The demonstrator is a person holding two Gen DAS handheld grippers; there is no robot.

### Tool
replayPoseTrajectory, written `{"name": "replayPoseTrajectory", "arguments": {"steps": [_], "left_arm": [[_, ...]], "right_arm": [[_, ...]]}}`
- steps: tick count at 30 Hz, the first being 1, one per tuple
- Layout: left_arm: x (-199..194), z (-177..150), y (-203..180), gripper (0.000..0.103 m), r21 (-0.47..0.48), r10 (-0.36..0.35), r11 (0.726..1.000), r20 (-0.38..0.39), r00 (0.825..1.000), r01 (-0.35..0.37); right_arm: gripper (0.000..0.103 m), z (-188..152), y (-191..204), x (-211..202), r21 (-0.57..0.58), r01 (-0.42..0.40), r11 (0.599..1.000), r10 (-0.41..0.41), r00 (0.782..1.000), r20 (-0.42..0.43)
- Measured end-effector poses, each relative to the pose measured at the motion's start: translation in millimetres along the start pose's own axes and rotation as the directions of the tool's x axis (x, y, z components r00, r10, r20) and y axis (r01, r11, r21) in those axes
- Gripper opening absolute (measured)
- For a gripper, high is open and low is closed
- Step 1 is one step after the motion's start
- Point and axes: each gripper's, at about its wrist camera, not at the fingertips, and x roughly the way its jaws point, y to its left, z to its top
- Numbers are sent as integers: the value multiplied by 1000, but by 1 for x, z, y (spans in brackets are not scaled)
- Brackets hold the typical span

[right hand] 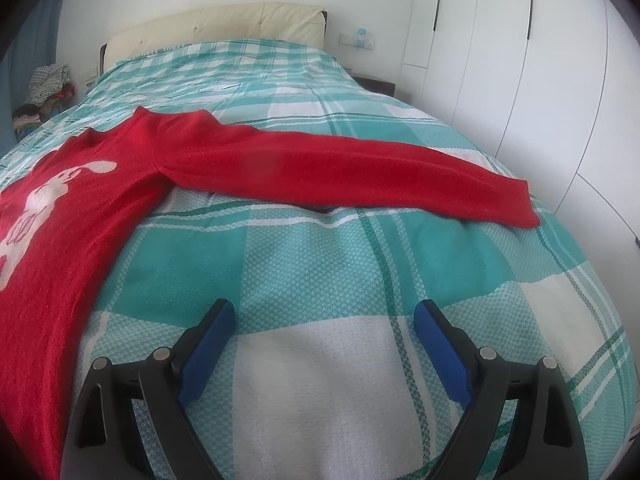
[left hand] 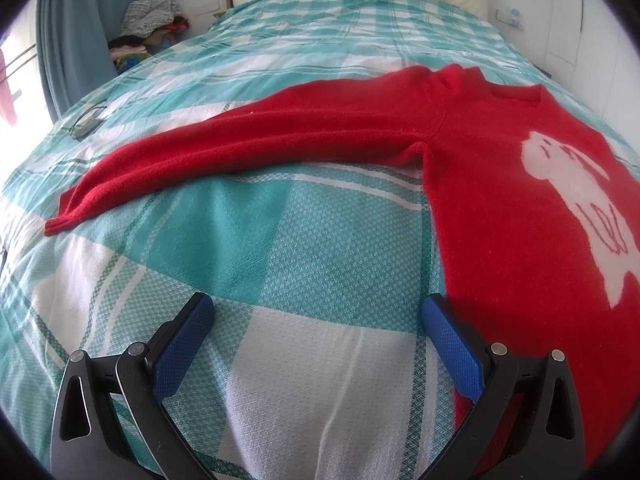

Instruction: Fold small clothes

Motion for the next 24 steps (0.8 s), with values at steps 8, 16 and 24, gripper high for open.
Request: {"name": "replayPoseTrajectory", "arguments": {"steps": [8,16,24], "left_arm": [[1,1,0,103,6,4,1000,-20,1000,-4],[1,2,1,103,3,-5,1000,-22,1000,5],[1,2,2,103,-1,-9,1000,-15,1000,9]], "right_arm": [[90,0,-9,-3,52,-21,998,20,1000,18],[90,7,-26,-17,120,-110,987,105,993,47],[90,49,-153,2,551,-377,744,385,917,107]]}}
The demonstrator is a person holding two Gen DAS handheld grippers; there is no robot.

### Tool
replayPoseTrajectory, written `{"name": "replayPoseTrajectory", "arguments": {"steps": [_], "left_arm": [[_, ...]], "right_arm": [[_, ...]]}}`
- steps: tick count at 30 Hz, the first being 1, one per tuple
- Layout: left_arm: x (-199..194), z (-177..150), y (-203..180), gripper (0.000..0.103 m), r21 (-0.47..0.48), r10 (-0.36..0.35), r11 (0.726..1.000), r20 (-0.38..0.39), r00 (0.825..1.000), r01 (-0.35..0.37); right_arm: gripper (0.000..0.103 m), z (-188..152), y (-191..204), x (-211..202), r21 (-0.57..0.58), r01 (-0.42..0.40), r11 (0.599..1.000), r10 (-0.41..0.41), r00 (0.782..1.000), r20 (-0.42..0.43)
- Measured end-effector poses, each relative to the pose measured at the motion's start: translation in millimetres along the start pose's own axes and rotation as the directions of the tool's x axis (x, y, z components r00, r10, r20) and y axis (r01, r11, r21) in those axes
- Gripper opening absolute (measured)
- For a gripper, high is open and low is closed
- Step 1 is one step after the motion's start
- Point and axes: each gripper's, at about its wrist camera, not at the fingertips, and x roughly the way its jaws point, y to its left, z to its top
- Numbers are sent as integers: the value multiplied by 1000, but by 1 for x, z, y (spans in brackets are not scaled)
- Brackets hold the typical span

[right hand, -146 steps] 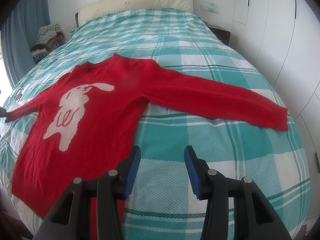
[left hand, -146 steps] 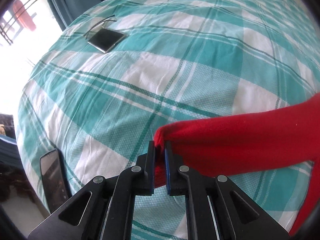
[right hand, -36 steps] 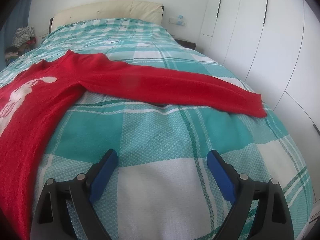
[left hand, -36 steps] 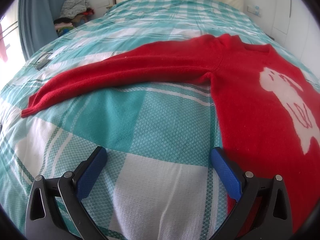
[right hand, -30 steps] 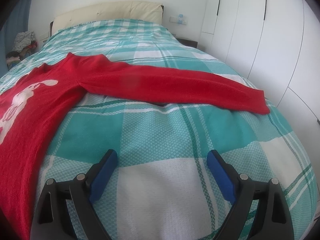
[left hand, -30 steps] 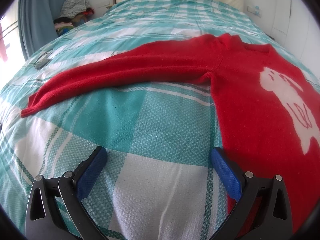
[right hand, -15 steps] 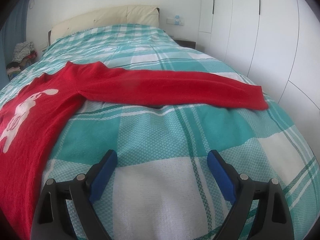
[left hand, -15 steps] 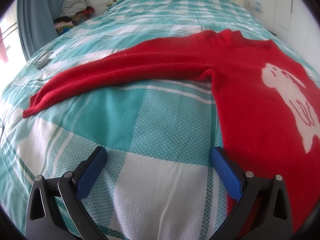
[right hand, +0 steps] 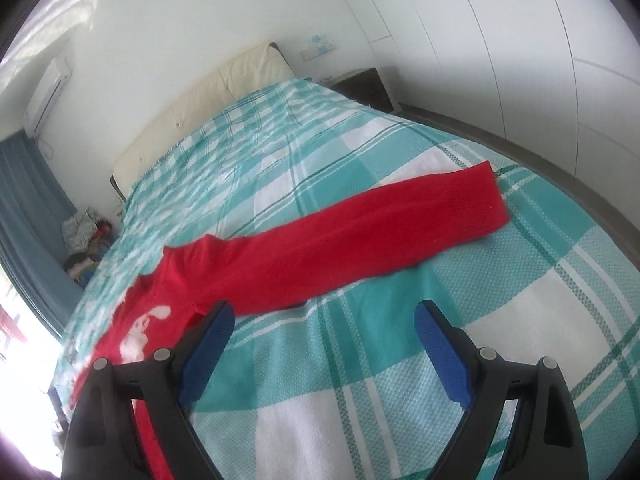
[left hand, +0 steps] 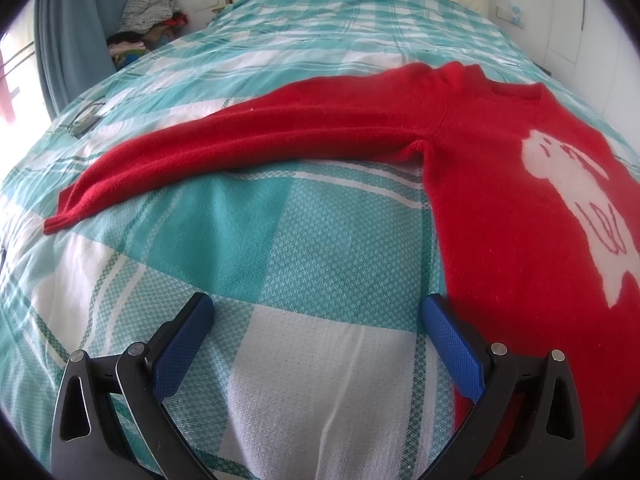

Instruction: Fold small clothes

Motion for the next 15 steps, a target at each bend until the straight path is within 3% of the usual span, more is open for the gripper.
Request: {"name": "replayPoseTrajectory", "arguments": {"steps": [2,6,9,13,15], "left_arm": [[0,0,0,103,0,0,1000,0,1000,0],[0,0,0,103,1,2,1000,-1,1000,-2],[0,0,0,103,1,4,1000,-2,1000,-4],[0,0,0,103,2,5,1000,-2,1000,-5],[0,0,0,103,2,5,1000,-2,1000,-5]], "right_arm": [[85,12,-37,15,147,-2,989,7,999,-34],[45,17,-83,29,297,-25,955,22,1000,15],[41,26,-97,38,378,-82,922,48,994,98],[37,38,-97,58,412,-100,906,56,992,117],[4,43,-95,65,398,-18,917,-6,998,59]]}}
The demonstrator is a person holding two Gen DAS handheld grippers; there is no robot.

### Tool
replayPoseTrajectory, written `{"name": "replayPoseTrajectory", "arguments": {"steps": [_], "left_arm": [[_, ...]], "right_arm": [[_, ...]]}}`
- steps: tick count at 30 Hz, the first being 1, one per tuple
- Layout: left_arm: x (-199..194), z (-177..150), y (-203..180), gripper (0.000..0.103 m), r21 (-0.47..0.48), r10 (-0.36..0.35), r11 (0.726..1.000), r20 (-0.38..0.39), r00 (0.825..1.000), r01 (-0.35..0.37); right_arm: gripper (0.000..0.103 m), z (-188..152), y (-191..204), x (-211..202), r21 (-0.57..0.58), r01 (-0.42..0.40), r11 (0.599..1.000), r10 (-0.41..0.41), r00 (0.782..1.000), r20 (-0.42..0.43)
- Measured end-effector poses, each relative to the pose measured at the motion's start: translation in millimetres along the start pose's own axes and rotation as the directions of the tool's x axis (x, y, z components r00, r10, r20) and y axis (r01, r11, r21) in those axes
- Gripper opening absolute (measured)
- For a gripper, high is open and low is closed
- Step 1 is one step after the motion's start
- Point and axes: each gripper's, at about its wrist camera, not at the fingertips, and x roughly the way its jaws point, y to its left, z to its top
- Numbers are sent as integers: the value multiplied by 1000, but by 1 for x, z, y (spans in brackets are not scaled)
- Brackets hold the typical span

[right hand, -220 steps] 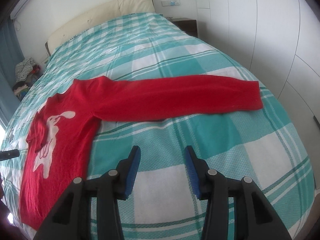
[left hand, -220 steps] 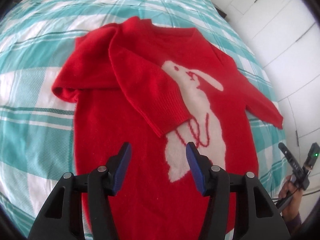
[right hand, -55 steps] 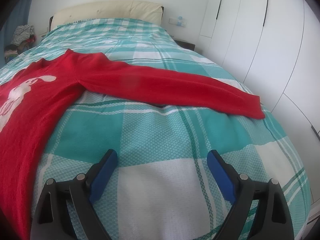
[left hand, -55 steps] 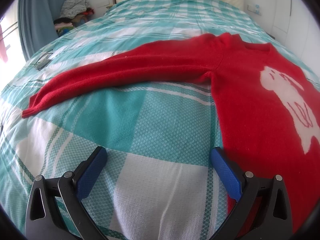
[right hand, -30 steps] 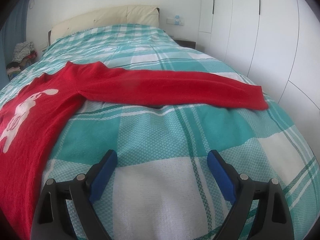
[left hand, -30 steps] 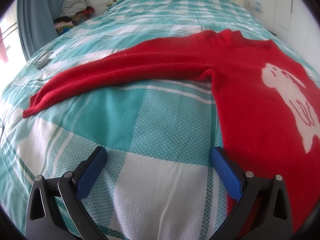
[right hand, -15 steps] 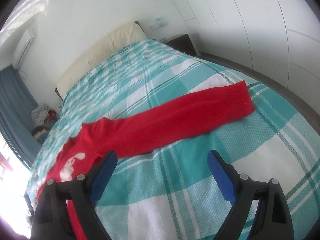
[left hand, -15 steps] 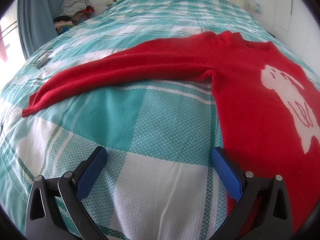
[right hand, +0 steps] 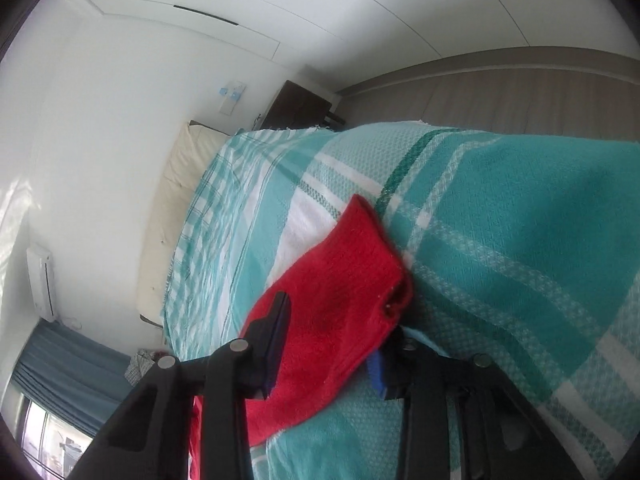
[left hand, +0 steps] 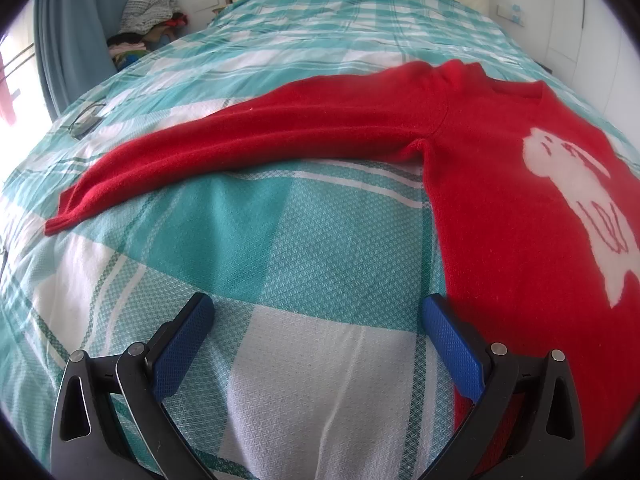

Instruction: Fold small clothes

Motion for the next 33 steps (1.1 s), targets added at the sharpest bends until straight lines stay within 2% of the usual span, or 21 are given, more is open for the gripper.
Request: {"name": "replayPoseTrajectory", "arguments": {"steps": [1,3,7,10,12,14,17,19,23,26,30,31,32,33], "left_arm": [[0,0,0,103,0,0,1000,0,1000,0],[0,0,0,103,0,0,1000,0,1000,0],[0,2,1,103,-1,0,1000,-9,1000,0],[-8,11,4,102,-2,5,1000,-42,999,-5],[-22,14,12,102,-35,1,999,-28,1000,-2],[-39,12,25,102,-89,-32,996,-5,999,31],[-62,2,44,102,-152,-55,987,15,998,57],[-73,-8,57,102,-179,-43,983,21,999,46],[-87,-33,88,102,-227,-9,974,6,1000,10],[-91,-52,110,102,-265,16,964,-19,1000,-21],[-92,-67,127,102,-300,29,953,-43,999,-41],[-92,-69,128,102,-297,34,954,-43,999,-45],[-92,-69,127,102,-289,38,956,-43,998,-49],[-91,-68,126,102,-279,44,959,-46,998,-55]], "right_arm": [[3,2,3,-1,-11,13,1000,-13,1000,4],[3,7,16,-8,-90,93,992,-91,995,28],[3,14,47,-11,-234,220,947,-211,976,61],[3,9,97,-14,-373,217,902,-197,976,91],[3,-1,140,-21,-463,168,870,-137,985,101],[3,-21,189,-22,-538,93,838,-66,995,69],[3,-63,260,-11,-622,-46,782,37,999,-28],[3,-95,298,0,-648,-143,748,94,990,-109],[3,-169,346,36,-651,-294,700,146,951,-272],[3,-222,367,68,-669,-340,661,129,930,-345],[4,-288,370,110,-667,-375,644,72,898,-435],[5,-305,369,120,-667,-386,637,52,885,-463],[10,-320,364,132,-656,-402,639,25,863,-504],[22,-335,359,144,-628,-427,651,5,829,-559]]}}
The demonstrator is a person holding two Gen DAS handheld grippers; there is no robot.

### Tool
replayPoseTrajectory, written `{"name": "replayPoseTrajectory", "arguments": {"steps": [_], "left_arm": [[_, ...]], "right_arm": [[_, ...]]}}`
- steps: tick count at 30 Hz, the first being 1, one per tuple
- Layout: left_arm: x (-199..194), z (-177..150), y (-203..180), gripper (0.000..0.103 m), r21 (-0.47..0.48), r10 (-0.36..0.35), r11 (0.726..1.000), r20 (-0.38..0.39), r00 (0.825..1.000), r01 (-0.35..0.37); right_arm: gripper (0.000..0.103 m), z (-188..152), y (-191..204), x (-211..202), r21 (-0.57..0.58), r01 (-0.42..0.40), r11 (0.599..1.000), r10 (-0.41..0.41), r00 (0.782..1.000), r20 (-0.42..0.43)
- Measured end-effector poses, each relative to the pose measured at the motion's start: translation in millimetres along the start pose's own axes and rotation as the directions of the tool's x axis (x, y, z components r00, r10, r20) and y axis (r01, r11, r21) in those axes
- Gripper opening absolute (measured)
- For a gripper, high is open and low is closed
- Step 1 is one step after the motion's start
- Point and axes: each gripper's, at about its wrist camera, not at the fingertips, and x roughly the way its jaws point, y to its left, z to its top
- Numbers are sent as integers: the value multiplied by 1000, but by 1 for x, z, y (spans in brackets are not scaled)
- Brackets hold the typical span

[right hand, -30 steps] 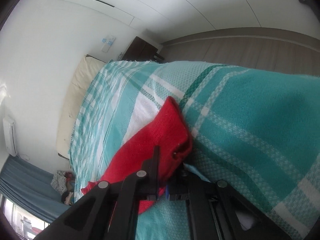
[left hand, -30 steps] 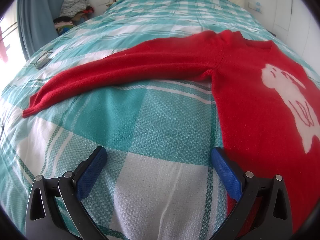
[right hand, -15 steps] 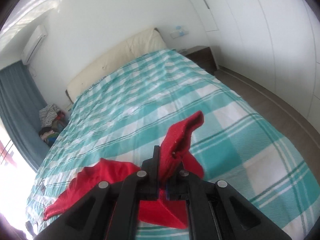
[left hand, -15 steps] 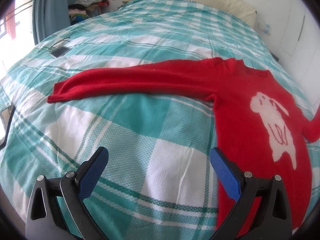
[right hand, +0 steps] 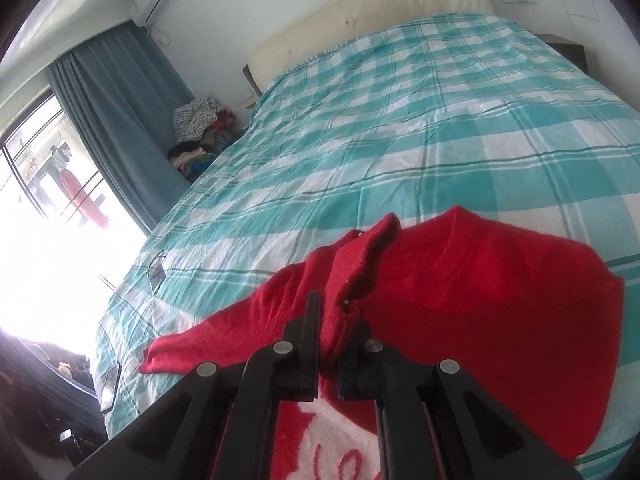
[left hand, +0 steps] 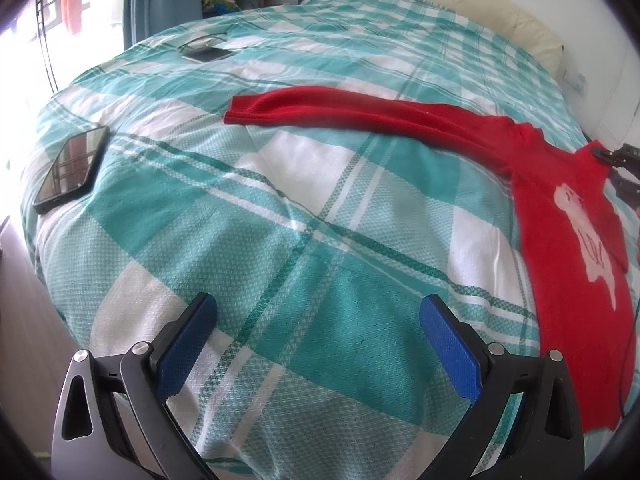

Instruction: Fold small clothes

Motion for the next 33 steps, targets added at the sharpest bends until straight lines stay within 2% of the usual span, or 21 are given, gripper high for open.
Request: {"name": "replayPoseTrajectory", "arguments": {"steps": [1,2,3,5,7,9,11,13,15,18,21,24,28,30,33], "left_arm": [[1,1,-3,102,10,6,1000,-2,1000,-6],[1,1,-5,102,17,8,1000,-3,1000,-8],[2,2,-7,102,21,5,1000,-5,1000,-4],[2,5,-11,102,19,-10,1000,-7,1000,10],[0,8,-17,102,15,-33,999,-6,999,33],[-3,11,-26,102,20,-51,998,-1,999,51],[-4,16,-38,102,41,-73,997,2,997,73],[-4,22,-51,102,67,-81,995,9,997,80],[-1,28,-64,102,94,-82,992,15,997,80],[6,39,-84,102,129,-86,988,27,996,82],[18,49,-104,102,155,-79,986,70,994,67],[40,49,-117,102,169,-55,985,70,996,43],[66,30,-117,102,188,-25,982,10,1000,23],[65,23,-118,102,200,-29,980,40,999,20],[66,23,-121,103,210,-14,978,33,999,7]], "right_arm": [[35,-8,-1,15,25,-41,999,42,998,-49],[62,-16,-3,23,55,-89,994,94,992,-81],[70,-24,-3,29,86,-146,986,154,983,-97],[70,-36,-4,30,133,-244,961,260,959,-114],[70,-44,-9,13,133,-282,950,295,951,-91],[70,-49,-19,-16,80,-211,974,217,974,-63],[70,-56,-32,-49,-11,-51,999,51,998,-35],[70,-69,-47,-83,-93,127,988,-128,992,4],[70,-85,-67,-115,-142,290,946,-285,957,53],[70,-114,-103,-154,-151,476,867,-463,879,110],[70,-135,-139,-186,-91,575,813,-558,815,157],[70,-158,-167,-201,-19,643,766,-627,753,198],[70,-165,-186,-211,77,652,754,-651,727,218],[71,-164,-185,-207,84,666,741,-665,712,224],[77,-166,-180,-198,54,694,718,-687,694,212]]}}
